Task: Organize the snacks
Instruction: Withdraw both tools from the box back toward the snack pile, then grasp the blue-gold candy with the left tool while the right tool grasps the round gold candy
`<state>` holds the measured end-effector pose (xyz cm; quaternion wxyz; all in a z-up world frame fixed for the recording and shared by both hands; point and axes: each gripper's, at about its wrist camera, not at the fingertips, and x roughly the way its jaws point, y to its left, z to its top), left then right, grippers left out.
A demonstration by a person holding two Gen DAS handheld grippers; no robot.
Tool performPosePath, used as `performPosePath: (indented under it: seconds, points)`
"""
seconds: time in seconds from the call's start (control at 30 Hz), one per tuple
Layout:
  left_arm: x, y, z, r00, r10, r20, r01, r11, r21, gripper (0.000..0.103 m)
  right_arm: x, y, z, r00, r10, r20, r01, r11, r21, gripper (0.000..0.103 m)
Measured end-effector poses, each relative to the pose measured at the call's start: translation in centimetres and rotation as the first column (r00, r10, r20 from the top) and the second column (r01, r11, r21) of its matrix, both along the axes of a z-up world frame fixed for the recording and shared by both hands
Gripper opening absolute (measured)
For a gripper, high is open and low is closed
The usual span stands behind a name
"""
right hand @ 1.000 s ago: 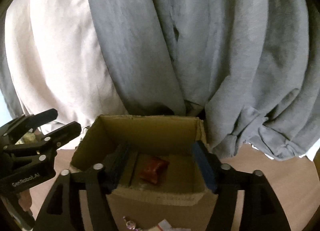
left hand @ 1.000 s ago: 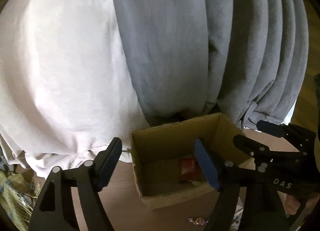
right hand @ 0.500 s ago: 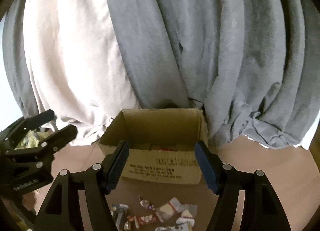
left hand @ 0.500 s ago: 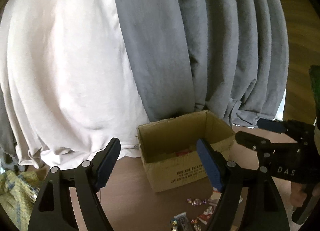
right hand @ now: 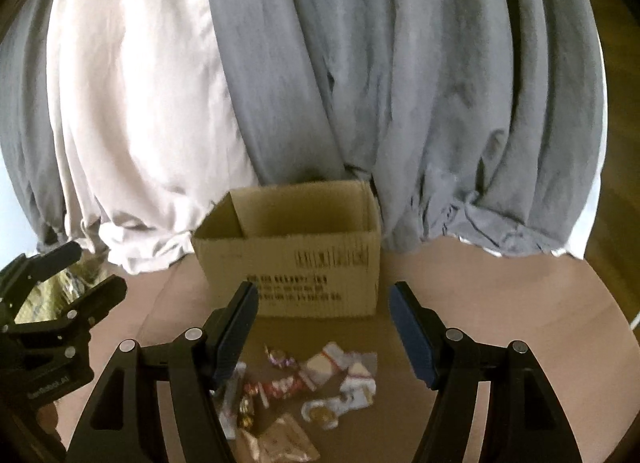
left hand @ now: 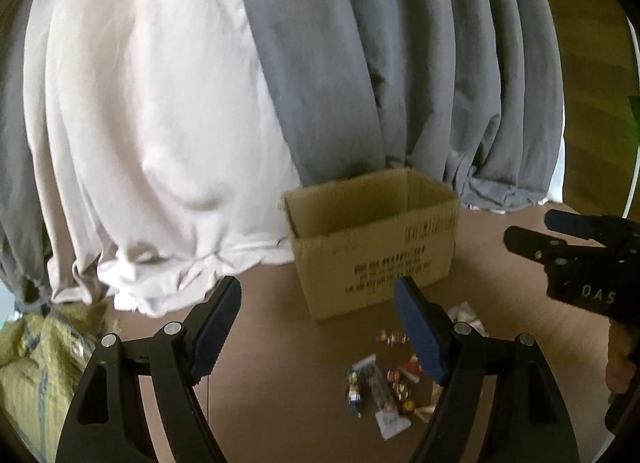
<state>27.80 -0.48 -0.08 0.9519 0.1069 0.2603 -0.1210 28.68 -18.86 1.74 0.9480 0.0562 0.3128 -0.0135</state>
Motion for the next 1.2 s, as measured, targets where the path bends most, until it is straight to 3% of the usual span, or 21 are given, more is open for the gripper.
performPosePath:
  seconds: [0.57,1.2]
  points:
    - [-2.1,1.3,-6.4,0.991,0.054,-0.122,-0.053,0.999,0.012,0.078,-2.7,1.0,-6.8,0.984,0.008,-0.181,0.009,0.996,0.089,0.069]
    - [2.3,0.5,-12.9,0.966,0.017,-0.258,-0.015,1.0,0.009,0.06,0.4,0.8,-13.7,0.929,0.023,-0.368,0.02,0.994,0.112,0.065]
